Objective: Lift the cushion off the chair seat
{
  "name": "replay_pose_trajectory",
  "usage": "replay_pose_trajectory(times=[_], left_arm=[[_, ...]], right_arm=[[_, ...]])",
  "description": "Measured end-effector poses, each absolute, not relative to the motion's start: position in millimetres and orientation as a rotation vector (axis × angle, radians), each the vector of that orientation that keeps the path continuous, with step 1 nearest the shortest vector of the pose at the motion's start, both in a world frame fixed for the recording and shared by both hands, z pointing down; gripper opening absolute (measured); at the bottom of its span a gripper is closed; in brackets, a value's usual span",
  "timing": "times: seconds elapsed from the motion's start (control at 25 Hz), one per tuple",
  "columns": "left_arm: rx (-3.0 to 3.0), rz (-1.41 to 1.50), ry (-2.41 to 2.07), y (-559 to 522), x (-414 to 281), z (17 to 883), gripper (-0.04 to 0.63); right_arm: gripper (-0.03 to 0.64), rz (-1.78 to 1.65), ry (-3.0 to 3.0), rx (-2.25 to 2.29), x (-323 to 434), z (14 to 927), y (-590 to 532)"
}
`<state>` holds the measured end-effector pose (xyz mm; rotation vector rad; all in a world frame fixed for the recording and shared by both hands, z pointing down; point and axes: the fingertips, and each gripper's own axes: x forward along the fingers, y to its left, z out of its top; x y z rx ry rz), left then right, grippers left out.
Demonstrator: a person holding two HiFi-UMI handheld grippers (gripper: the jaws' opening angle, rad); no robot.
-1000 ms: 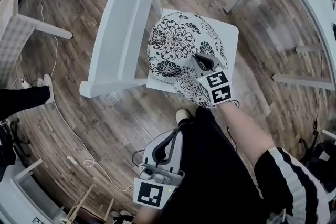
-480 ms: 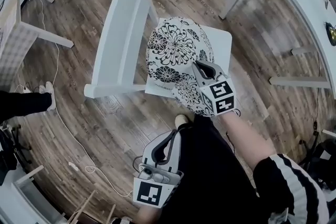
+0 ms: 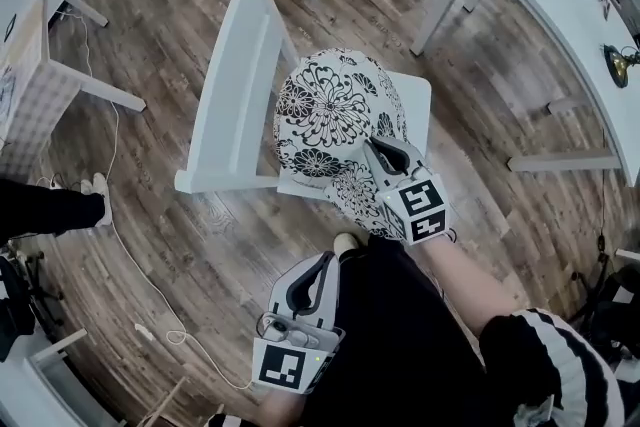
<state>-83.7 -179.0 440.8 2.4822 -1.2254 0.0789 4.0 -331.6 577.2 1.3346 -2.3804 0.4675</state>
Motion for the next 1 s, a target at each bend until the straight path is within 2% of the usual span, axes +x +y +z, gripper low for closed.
replay_pose_trajectory(times=[1.0], left_arm=[[2.602, 0.045, -1.223, -192, -64, 370, 0.000]], right_arm=[[0.032, 0.337, -2.487, 1.398, 20, 462, -309]])
